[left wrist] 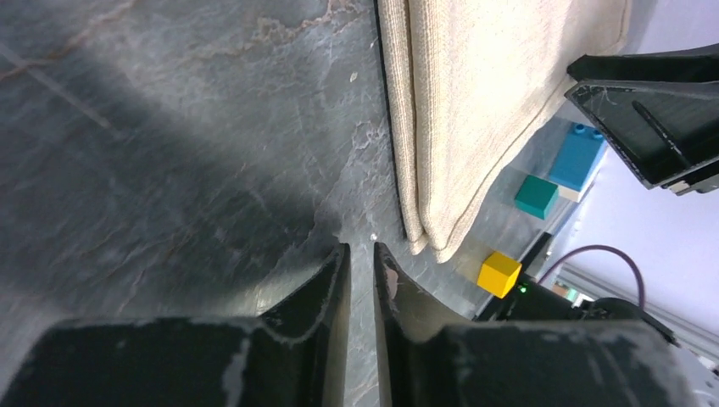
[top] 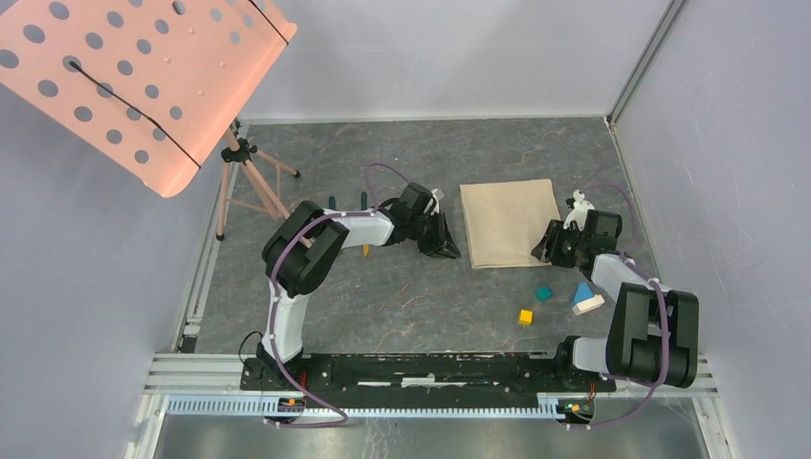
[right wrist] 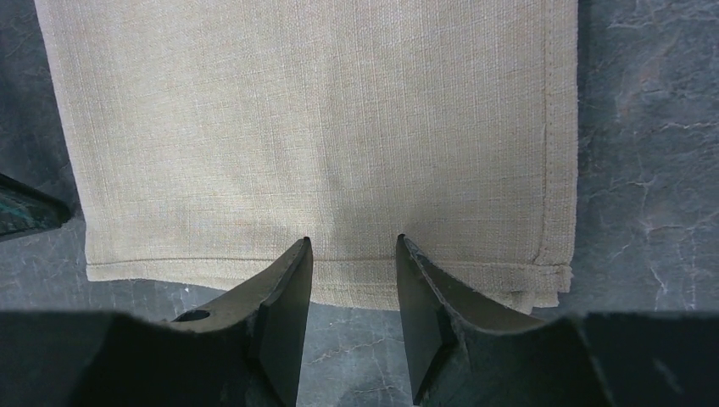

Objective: Fold the napkin into a case and place the utensils inside
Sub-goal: Smooth out the square-folded napkin at the center of the board.

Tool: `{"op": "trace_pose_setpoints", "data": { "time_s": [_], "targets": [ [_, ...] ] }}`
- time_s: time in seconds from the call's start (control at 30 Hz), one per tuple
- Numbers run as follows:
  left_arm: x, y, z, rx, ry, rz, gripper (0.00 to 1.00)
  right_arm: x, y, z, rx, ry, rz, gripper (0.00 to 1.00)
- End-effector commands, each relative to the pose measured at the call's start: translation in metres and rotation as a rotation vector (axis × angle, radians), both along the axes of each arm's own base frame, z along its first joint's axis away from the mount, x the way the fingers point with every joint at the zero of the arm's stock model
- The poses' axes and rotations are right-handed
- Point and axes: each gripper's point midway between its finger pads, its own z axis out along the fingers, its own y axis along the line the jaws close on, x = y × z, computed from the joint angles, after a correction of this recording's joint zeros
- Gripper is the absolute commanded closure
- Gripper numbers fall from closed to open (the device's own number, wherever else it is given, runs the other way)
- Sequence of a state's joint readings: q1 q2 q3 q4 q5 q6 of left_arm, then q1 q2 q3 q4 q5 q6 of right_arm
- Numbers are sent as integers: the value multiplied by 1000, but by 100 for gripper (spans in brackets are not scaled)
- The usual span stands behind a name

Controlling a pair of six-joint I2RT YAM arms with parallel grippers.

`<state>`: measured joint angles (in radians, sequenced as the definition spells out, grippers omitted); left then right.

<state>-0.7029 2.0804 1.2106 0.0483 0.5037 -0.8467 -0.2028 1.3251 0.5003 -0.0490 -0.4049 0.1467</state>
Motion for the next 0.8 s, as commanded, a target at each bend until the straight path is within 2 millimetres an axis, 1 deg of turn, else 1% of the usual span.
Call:
{"op": "trace_pose_setpoints", "data": {
  "time_s": [0.0,0.03,0.07,0.13,0.17,0.27,0.3,0.37,0.43,0.53,0.67,0.77],
  "targets": [
    [12,6,49,44,-184,-31,73,5,0,13,-14,-42,18,53],
    [12,0,62,12,-198,-49,70,6,1,15,-7,-47,21,53],
    [10,-9,70,-16,-195,-68,67,7,1,17,-5,-54,20,53],
    [4,-31,83,-81,-171,-119,65,9,2,22,-3,-72,20,53],
    [-2,-43,81,-101,-150,-147,65,10,2,25,-2,-77,21,53],
    [-17,-72,68,-136,-82,-196,67,14,0,32,-11,-87,16,53],
    [-19,-79,65,-152,-66,-203,69,15,-2,34,-18,-88,10,52],
    [-20,-87,52,-168,-41,-193,71,18,-4,40,-29,-98,1,52],
    [-18,-86,39,-149,-27,-181,72,20,-7,40,-32,-94,-14,50],
    [-12,-74,14,-84,-22,-157,72,21,-8,35,-5,-87,-29,49],
    [-6,-49,-16,-16,18,-110,76,16,-13,16,-3,-35,-53,49],
    [-8,-26,-27,16,42,-69,78,10,-19,2,-42,1,-70,50]
  ]
}}
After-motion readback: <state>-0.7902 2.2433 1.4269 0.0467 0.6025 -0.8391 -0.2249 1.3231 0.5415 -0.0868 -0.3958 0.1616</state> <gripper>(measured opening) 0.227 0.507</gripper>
